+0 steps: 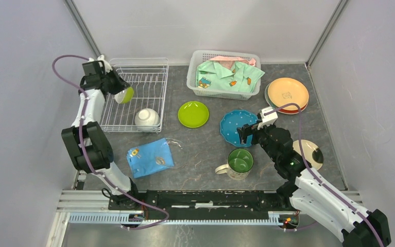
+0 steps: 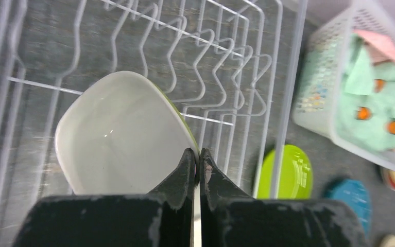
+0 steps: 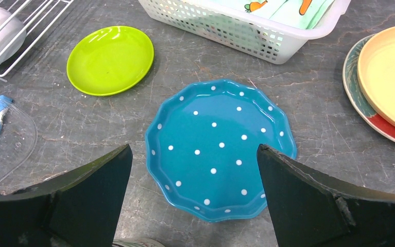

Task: Load the mixed dishes into the dish rack
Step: Turn the bowl upside down on the dish rack.

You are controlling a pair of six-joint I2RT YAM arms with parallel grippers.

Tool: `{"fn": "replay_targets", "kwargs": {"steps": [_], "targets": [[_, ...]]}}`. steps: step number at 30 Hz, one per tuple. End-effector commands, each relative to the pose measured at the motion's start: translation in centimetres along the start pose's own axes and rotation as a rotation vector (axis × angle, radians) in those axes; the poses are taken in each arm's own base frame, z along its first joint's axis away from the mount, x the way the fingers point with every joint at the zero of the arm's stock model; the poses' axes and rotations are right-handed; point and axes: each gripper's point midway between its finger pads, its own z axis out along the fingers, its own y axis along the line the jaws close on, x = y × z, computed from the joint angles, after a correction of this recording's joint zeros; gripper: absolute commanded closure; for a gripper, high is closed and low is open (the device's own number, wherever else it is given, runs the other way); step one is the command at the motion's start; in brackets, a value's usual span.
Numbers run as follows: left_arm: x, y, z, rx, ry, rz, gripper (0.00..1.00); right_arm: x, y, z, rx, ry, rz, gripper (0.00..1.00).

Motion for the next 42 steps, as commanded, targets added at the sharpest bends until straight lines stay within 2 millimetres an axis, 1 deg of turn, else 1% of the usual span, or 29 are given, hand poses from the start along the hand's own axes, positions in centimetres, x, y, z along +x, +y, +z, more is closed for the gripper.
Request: {"fn": "replay_targets", "kwargs": {"steps": [1, 3, 6, 8, 12, 14, 17, 19, 22, 24, 27, 30, 31, 39, 42], "targets": [[-0.9, -4.6, -2.6, 0.347, -0.028, -0.202, 0.98, -1.3, 0.1, 0.0, 0.0, -0.056, 0.004, 0.02], [-0.9, -4.1, -3.0, 0.371, -0.036, -0.243, 0.98, -1.3, 0.1, -0.1, 0.0, -0.057, 0.004, 0.02], [-0.3, -3.4, -3.1, 0.396, -0.018, -0.294, 0.98, -1.2, 0.2, -0.1, -0.005, -0.058, 0.003, 0.02], [0.2, -2.6, -3.1, 0.412, -0.007, -0.345, 0.98, -1.2, 0.2, -0.1, -0.004, -0.058, 0.003, 0.02], [0.6, -0.1, -3.3, 0.389, -0.027, -0.396, 0.98, -1.2, 0.3, -0.1, -0.005, -0.057, 0.002, 0.02], [1.1, 0.6, -3.3, 0.416, -0.025, -0.437, 0.98, -1.1, 0.2, -0.1, -0.003, -0.054, -0.001, 0.02], [1.1, 0.6, -3.8, 0.432, -0.037, -0.459, 0.98, -0.9, 0.3, 0.0, -0.004, -0.053, 0.001, 0.02], [0.6, 0.6, -4.2, 0.428, -0.054, -0.453, 0.98, -1.1, 0.5, 0.2, -0.014, -0.055, 0.006, 0.02], [0.1, 1.0, -4.5, 0.464, -0.072, -0.515, 0.98, -1.6, 1.1, 0.4, -0.04, -0.051, 0.016, 0.02], [0.3, 1.4, -4.6, 0.489, -0.093, -0.56, 0.98, -1.9, 1.4, 0.6, -0.051, -0.044, 0.021, 0.02], [1.2, 2.8, -4.0, 0.468, -0.096, -0.603, 0.98, -2.0, 1.6, 0.7, -0.055, -0.038, 0.021, 0.02], [2.2, 3.9, -3.4, 0.481, -0.098, -0.669, 0.98, -2.0, 1.5, 0.8, -0.052, -0.036, 0.028, 0.02], [2.9, 4.5, -3.0, 0.477, -0.091, -0.7, 0.98, -1.9, 1.6, 0.8, -0.056, -0.035, 0.029, 0.02], [5.4, 7.9, -1.3, 0.373, -0.073, -0.747, 0.98, -2.0, 1.6, 0.9, -0.054, -0.033, 0.028, 0.02], [6.4, 9.0, -0.9, 0.338, -0.068, -0.765, 0.94, -2.0, 1.5, 0.8, -0.052, -0.033, 0.024, 0.02]]}}
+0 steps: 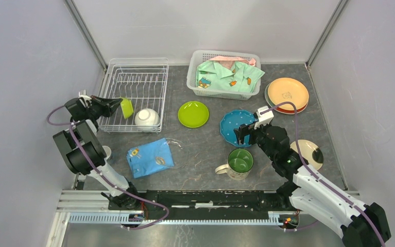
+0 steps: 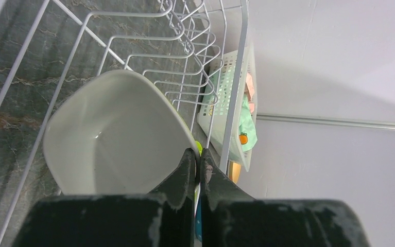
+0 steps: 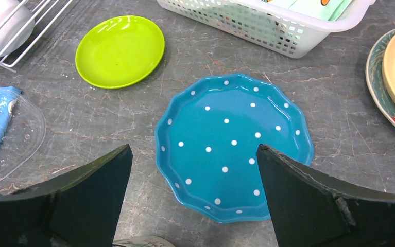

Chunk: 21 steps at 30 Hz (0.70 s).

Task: Load the mixed dishes into the dish rack
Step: Turn the bowl upside down on the dish rack.

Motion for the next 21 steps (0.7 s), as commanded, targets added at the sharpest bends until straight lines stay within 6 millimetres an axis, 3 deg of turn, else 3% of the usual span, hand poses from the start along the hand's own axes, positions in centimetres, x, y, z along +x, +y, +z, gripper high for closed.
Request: {"fn": "replay_targets", "kwargs": {"steps": [1, 6, 9, 16, 21], "targets": [[-0.2, 3.7, -0.3, -0.071, -0.028, -0.052, 0.92, -2.8, 0.5, 0.0, -0.016, -0.066, 0.011, 0.02], [-0.3, 5.8, -0.6, -0.115, -0.037, -0.068, 0.91, -2.7, 0.4, -0.1, -0.009, -0.067, 0.006, 0.02], [-0.4, 6.7, -1.0, -0.14, -0.047, -0.069, 0.84, -2.7, 0.3, -0.1, -0.007, -0.067, 0.004, 0.02], [-0.8, 7.9, -1.8, -0.22, -0.054, -0.036, 0.8, -2.7, 0.4, 0.0, -0.01, -0.069, 0.006, 0.02], [-1.4, 8.6, -2.3, -0.299, -0.072, 0.004, 0.84, -2.8, 0.3, -0.1, -0.007, -0.073, 0.006, 0.02]]}}
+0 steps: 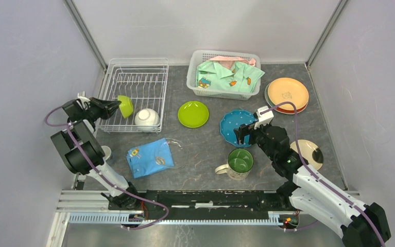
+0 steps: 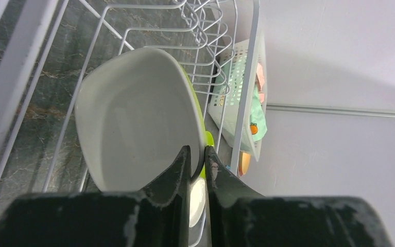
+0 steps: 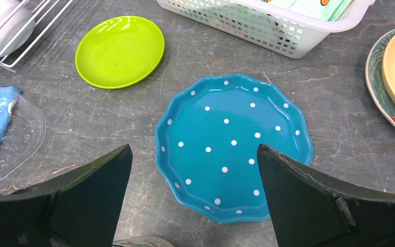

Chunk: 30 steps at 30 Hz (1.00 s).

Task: Load the mixed dishes into the dish rack
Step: Turn the bowl upside down on the dish rack.

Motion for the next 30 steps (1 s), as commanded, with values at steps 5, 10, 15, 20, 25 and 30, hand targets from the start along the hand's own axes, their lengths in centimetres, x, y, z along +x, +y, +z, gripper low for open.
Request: {"fn": "replay_targets", "kwargs": {"steps": [5, 10, 15, 20, 25, 30], "targets": [[-1.6, 7.7, -2.0, -0.36, -0.127, -0.006, 0.85, -2.9, 0.3, -0.2, -0.008, -0.079, 0.008, 0.02], [-1.7, 8.3, -2.5, -0.412, -0.147, -0.005, 0.82, -3.0, 0.3, -0.3, -0.009, -0.084, 0.006, 0.02], [-2.2, 8.2, -3.0, -0.441, -0.176, 0.015, 0.82, -3.1, 0.3, -0.4, -0.008, -0.088, 0.006, 0.02], [-2.0, 8.6, -3.7, -0.498, -0.182, 0.007, 0.83, -3.3, 0.3, -0.5, -0.01, -0.096, 0.006, 0.02], [-2.1, 8.8, -4.5, -0.541, -0.208, 0.008, 0.78, -3.3, 0.3, -0.7, -0.011, -0.101, 0.009, 0.02], [-2.5, 8.0, -5.2, -0.56, -0.24, 0.021, 0.76, -3.5, 0.2, -0.9, -0.007, -0.108, 0.006, 0.02]]}}
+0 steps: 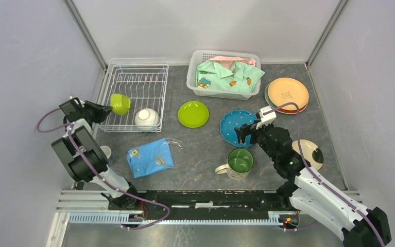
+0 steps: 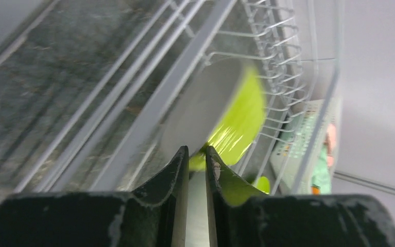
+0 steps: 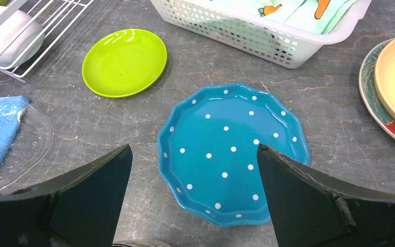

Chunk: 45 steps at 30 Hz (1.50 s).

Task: Load the mixed dishes into the dish rack
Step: Turn the bowl upside down on the dish rack.

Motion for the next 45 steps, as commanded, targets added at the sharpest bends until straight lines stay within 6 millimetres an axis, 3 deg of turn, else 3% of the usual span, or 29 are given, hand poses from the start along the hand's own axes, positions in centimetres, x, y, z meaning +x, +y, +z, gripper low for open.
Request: {"fn": "replay_targets", "kwargs": {"steps": [1, 14, 21, 25, 30, 36, 40, 45], "targets": [[0.4, 5.3, -1.7, -0.243, -0.038, -0.018, 0.75, -2.4, 0.1, -0.3, 0.0, -0.068, 0.0, 0.02], [-2.6, -0.7, -4.1, -0.159, -0.133, 0.08, 0.71, -2.6, 0.4, -0.5, -0.009, -0.085, -0.001, 0.02], [-3.3, -6.4, -2.8, -0.138, -0.17, 0.387, 0.67, -2.6, 0.5, -0.4, -0.012, -0.079, -0.004, 0.02], [-2.4, -7.8, -0.4, -0.204, -0.131, 0.529, 0.65, -2.4, 0.4, -0.3, -0.007, -0.07, -0.008, 0.02], [-1.2, -8.0, 1.8, -0.272, -0.077, 0.64, 0.62, -2.1, 0.0, -0.3, 0.014, -0.057, -0.016, 0.02], [0.1, -6.7, 3.7, -0.306, -0.014, 0.66, 0.58, -1.7, -0.1, -0.2, 0.02, -0.047, -0.019, 0.02], [0.9, -4.7, 4.4, -0.356, 0.033, 0.672, 0.57, -1.7, -0.1, -0.1, 0.017, -0.045, -0.021, 0.02], [1.0, -4.0, 4.7, -0.374, 0.045, 0.7, 0.56, -1.6, 0.0, -0.1, 0.013, -0.047, -0.021, 0.02]]}}
